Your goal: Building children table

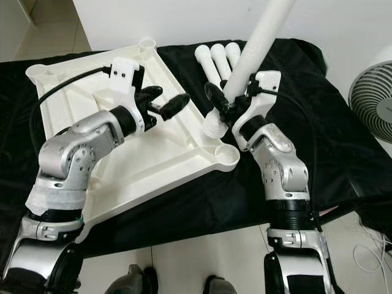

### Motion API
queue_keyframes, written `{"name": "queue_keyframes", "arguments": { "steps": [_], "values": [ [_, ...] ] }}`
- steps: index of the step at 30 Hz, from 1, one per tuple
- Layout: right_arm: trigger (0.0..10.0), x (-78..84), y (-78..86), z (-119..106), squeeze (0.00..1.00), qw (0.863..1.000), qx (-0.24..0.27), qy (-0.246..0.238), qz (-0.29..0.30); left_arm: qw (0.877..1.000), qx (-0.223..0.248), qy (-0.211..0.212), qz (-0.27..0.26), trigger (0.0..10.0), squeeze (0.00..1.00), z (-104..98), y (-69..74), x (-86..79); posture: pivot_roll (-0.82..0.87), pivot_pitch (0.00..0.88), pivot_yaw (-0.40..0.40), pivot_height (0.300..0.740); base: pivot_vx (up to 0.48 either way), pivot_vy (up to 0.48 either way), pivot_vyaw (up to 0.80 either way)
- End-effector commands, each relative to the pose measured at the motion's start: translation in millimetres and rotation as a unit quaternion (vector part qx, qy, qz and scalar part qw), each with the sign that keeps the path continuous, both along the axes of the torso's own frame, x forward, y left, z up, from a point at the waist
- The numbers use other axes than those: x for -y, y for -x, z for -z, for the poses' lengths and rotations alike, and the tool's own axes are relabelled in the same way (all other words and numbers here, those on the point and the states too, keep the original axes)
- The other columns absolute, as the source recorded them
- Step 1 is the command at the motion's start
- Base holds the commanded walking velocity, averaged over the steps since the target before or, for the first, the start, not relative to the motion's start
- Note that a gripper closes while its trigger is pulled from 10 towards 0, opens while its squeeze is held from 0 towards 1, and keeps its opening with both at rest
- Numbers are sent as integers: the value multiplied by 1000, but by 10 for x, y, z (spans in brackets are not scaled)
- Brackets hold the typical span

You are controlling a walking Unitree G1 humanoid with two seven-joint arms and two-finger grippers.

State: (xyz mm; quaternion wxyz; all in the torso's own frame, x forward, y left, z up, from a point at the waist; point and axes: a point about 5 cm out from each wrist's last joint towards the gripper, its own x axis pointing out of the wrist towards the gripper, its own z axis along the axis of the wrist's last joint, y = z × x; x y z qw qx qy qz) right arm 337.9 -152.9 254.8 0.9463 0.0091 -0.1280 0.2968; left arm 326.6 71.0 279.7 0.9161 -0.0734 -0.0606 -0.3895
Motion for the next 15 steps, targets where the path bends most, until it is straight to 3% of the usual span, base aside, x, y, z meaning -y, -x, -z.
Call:
{"name": "queue_keyframes", "arguments": {
  "steps": [1, 7, 15],
  "values": [
    [10000, -66, -2, -4, 0, 999, 9, 43, -27, 999, 43, -10, 22, 10000, 0, -99, 47, 47, -78, 88, 23, 740, 0, 0, 0],
    [10000, -93, -31, 10, 0, 996, 13, 79, -45, 995, 67, -23, 74, 10000, 0, -169, 116, 129, -73, 88, 21, 740, 0, 0, 0],
    [10000, -120, -93, 69, 0, 992, 6, 110, -63, 981, 87, -4, 175, 10000, 0, -303, 316, 306, -56, 80, 18, 740, 0, 0, 0]
  ]
}}
